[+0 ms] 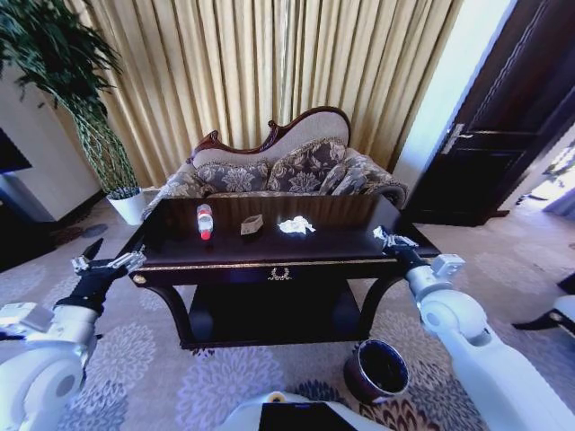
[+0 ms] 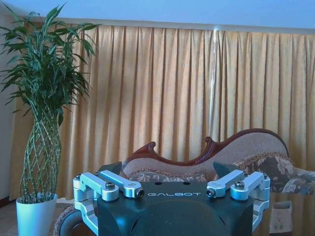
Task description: Move to the front of the table and place the trash on the table into the trash bin.
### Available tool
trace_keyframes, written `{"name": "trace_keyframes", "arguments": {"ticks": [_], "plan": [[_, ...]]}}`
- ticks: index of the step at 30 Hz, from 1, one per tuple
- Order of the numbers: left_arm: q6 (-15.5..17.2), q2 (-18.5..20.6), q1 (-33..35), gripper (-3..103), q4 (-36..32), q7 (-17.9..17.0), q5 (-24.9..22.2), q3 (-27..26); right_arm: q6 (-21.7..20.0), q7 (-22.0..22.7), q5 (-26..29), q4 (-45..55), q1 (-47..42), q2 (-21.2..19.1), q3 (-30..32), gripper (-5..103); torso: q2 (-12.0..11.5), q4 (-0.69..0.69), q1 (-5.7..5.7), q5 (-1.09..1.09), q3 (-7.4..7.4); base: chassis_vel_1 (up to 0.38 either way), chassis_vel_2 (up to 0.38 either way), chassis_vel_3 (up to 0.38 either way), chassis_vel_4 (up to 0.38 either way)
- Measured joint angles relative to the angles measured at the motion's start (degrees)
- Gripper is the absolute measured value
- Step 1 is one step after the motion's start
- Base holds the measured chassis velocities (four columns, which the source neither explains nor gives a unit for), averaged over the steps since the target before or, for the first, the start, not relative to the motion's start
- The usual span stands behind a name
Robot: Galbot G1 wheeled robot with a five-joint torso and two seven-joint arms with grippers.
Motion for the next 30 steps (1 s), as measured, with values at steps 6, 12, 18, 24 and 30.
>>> {"name": "trace_keyframes", "arguments": {"ticks": [6, 12, 18, 24, 30], "plan": [[-0.05, -0.29, 0.02, 100, -0.12, 0.05, 0.21, 0.20, 0.00, -0.02, -0.14, -0.02, -0.40, 0.05, 0.16, 0, 0.00, 0.00, 0.00, 0.00, 0.00, 0.097, -0.107, -0.094, 0.092], [-0.15, -0.20, 0.05, 100, -0.09, 0.06, 0.23, 0.18, 0.00, -0.13, -0.49, -0.14, -0.63, 0.17, 0.13, 0, 0.00, 0.00, 0.00, 0.00, 0.00, 0.102, -0.093, -0.098, 0.110], [-0.52, -0.17, -0.01, 100, 0.21, 0.16, 0.23, 0.18, 0.02, -0.36, -1.45, -0.27, -0.62, 0.68, -0.31, 0, 0.00, 0.00, 0.00, 0.00, 0.00, 0.101, -0.098, -0.109, 0.100], [-0.86, -0.18, 0.03, 100, 0.48, 0.41, 0.78, 0.20, 2.56, -1.52, -3.14, -2.20, -0.58, 2.10, -1.49, 0, 0.01, 0.00, -0.01, 0.00, 0.00, 0.086, -0.084, -0.092, 0.079], [-1.38, -0.30, 0.02, 100, 0.25, 0.77, 1.39, 0.40, 3.45, -2.55, -5.01, -6.30, -2.63, 4.40, -1.56, 0, 0.00, 0.01, -0.01, 0.00, -0.01, 0.006, -0.010, -0.013, 0.005]]}}
